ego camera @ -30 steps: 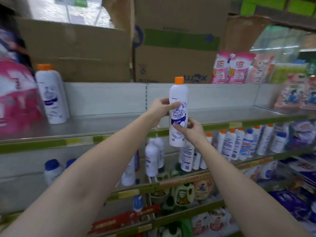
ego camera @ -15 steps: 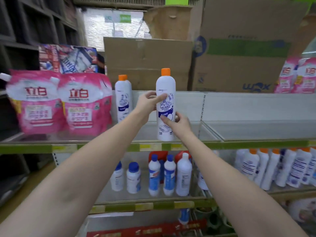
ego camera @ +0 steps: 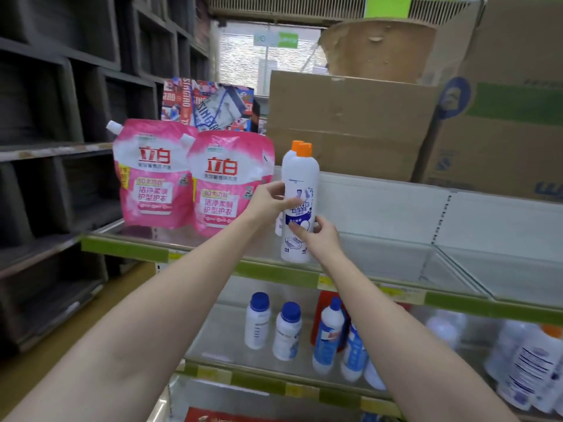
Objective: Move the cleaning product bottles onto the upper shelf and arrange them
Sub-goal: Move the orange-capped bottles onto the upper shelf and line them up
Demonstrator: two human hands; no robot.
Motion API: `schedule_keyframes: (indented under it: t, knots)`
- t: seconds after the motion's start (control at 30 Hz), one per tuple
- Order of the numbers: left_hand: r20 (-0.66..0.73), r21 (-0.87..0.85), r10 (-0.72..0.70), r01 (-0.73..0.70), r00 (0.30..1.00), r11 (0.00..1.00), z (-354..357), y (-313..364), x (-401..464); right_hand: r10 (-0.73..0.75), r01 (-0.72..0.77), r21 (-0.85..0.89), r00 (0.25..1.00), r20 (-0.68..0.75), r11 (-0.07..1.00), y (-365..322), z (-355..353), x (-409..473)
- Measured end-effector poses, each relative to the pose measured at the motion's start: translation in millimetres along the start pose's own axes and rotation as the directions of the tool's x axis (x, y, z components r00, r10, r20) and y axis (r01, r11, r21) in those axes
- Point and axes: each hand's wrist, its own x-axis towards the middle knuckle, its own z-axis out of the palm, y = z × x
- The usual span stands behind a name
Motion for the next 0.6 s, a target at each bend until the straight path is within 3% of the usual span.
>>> schedule_keyframes:
  t: [0.13,0.33,0.6]
  knots:
    - [-0.033,0.037,0.003,-0.002,0.999,0.999,-7,-13,10,0.038,-0.039,0.034,0.999,0.036,0.999,0,11,14]
    - [-0.146,0.162,0.053,-0.029,0.988,0.986,-9,-27,30,0.031,-0.030,-0.111,0.999,0.007,0.993,7,21,38]
    - [-0.239,0.232,0.071,-0.014,0.968,0.973,2,-37,43,0.062,-0.059,-0.156,0.998,0.018,0.986,10,29,64]
